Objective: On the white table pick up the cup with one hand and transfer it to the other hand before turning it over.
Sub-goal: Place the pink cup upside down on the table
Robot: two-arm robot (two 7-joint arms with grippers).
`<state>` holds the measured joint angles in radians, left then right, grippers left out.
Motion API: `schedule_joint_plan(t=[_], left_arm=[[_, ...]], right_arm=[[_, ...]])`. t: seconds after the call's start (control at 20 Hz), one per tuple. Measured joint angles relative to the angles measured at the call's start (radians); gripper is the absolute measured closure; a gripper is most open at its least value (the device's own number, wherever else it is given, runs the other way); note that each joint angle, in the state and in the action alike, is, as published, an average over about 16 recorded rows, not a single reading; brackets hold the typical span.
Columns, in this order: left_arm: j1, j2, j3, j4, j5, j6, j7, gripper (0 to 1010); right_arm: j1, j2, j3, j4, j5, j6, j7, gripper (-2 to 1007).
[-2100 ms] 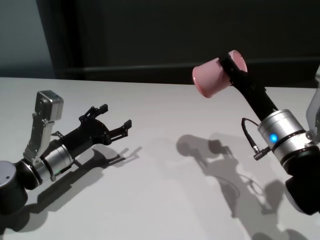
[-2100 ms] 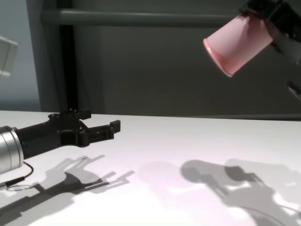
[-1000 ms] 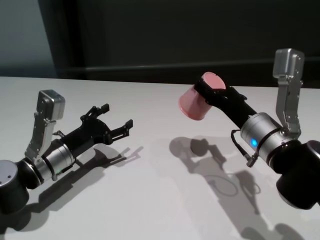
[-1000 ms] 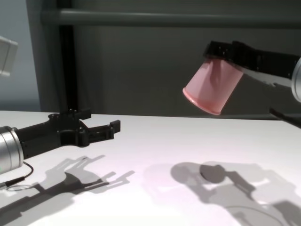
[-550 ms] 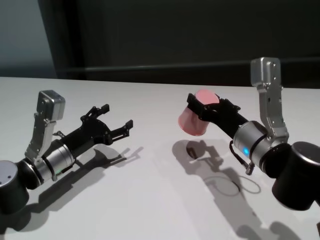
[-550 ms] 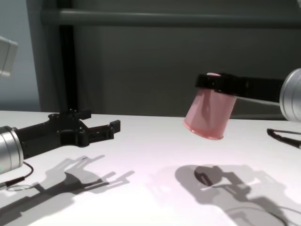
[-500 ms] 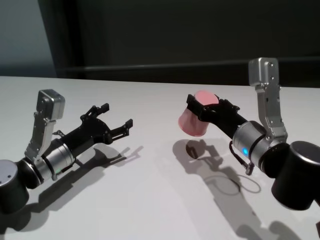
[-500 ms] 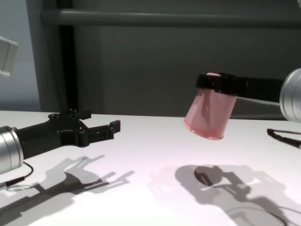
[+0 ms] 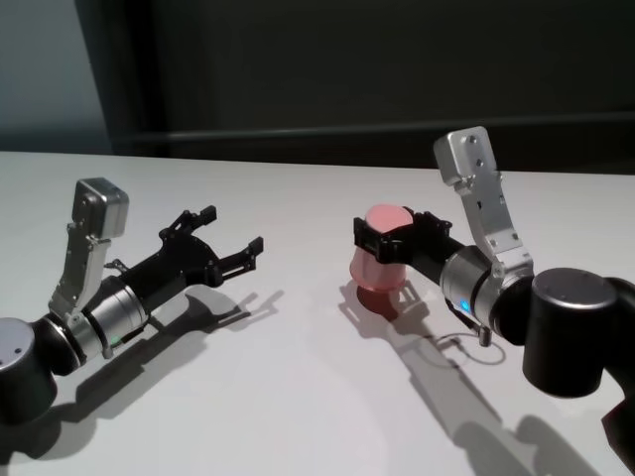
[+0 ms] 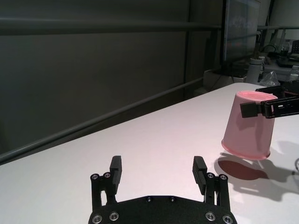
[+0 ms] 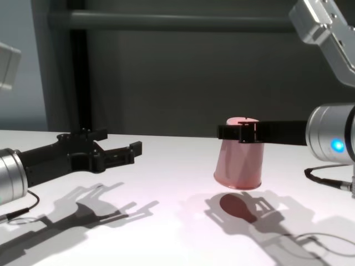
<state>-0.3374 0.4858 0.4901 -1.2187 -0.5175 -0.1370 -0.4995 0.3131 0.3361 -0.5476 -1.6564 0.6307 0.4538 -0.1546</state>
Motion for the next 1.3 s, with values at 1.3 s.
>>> schedule_joint_plan(t=[1.3], left_arm=[[0.000, 0.000, 0.000, 0.000, 0.000, 0.000, 0.000, 9]], right_arm=[[0.019, -0.039, -0.014, 0.088, -0.060, 0.050, 0.076, 269]])
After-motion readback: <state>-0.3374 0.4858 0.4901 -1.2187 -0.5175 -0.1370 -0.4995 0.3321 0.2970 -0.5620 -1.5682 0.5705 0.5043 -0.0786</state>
